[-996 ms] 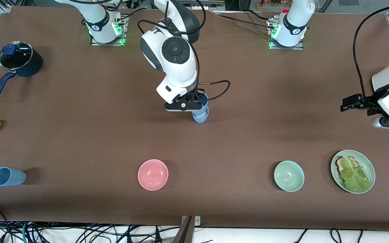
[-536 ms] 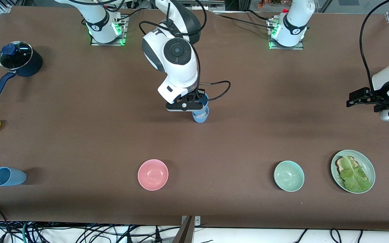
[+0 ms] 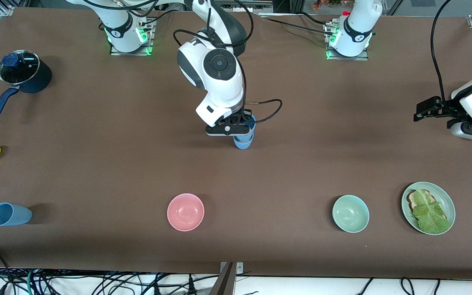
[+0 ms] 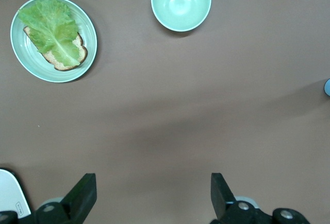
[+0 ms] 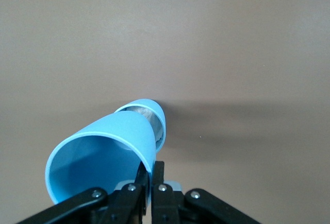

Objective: Stack blue cups with both arms

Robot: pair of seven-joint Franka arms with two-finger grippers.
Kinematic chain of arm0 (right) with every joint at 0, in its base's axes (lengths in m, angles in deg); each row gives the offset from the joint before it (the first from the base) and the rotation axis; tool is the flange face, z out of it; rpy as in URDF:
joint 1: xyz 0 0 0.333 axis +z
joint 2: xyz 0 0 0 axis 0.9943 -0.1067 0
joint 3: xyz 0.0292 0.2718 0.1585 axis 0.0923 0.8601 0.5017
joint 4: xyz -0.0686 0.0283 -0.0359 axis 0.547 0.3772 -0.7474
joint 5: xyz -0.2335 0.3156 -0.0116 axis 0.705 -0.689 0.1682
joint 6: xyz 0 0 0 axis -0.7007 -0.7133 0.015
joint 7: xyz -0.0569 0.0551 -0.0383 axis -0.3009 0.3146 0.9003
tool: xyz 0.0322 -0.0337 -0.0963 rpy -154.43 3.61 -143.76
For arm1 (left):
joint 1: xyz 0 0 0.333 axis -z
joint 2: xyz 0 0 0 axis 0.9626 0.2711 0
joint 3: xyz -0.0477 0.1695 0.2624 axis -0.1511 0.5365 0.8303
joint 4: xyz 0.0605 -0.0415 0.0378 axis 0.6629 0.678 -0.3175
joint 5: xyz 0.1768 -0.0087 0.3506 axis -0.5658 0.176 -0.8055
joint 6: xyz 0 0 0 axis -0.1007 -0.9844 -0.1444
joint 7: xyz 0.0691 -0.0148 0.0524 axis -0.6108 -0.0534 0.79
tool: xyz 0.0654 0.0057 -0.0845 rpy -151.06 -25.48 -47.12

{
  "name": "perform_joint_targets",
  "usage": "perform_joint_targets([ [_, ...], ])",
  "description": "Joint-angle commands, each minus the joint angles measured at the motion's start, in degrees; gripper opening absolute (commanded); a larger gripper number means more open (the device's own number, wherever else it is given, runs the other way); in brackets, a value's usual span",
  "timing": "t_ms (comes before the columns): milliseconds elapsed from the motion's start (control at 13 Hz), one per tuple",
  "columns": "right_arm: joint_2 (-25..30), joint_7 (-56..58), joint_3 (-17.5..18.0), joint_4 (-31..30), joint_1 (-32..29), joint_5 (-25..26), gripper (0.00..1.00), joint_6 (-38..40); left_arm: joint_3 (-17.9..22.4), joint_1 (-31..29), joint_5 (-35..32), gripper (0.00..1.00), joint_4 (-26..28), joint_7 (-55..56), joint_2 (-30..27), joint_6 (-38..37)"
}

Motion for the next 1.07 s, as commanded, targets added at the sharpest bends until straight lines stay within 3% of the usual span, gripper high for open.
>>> perform_joint_targets([
  [0, 0.0, -1.3, -0.4, -0.2, 0.5, 0.6, 0.0, -0.6, 1.0, 1.2, -0.6, 0.98, 6.4, 0.4, -4.5, 2.9],
  [230, -0.2, -2.9, -0.4, -1.5, 0.6, 2.1, 0.0, -2.0, 1.0, 1.1, -0.6, 0.98, 9.5, 0.4, -6.6, 5.0],
  [690, -0.1, -3.2, -0.4, -1.8, 0.6, 1.7, 0.01, -2.5, 1.0, 0.6, -1.3, 0.99, 9.4, 0.1, -6.8, 5.7],
  [766, -0.1, -3.3, -0.4, -1.8, 0.6, 1.6, 0.17, -2.5, 0.9, 0.7, -3.2, 0.99, 9.2, -0.2, -6.9, 5.6],
  [843, -0.1, -3.7, -0.4, -1.8, 0.6, 1.6, 0.48, -2.6, 0.9, 0.8, -4.5, 0.99, 8.9, -0.3, -6.9, 5.5],
  [996, 0.2, -3.6, -0.3, -1.8, 0.2, 1.5, 0.83, -2.5, 0.9, 0.8, -5.7, 0.99, 8.5, -0.4, -7.4, 5.3],
])
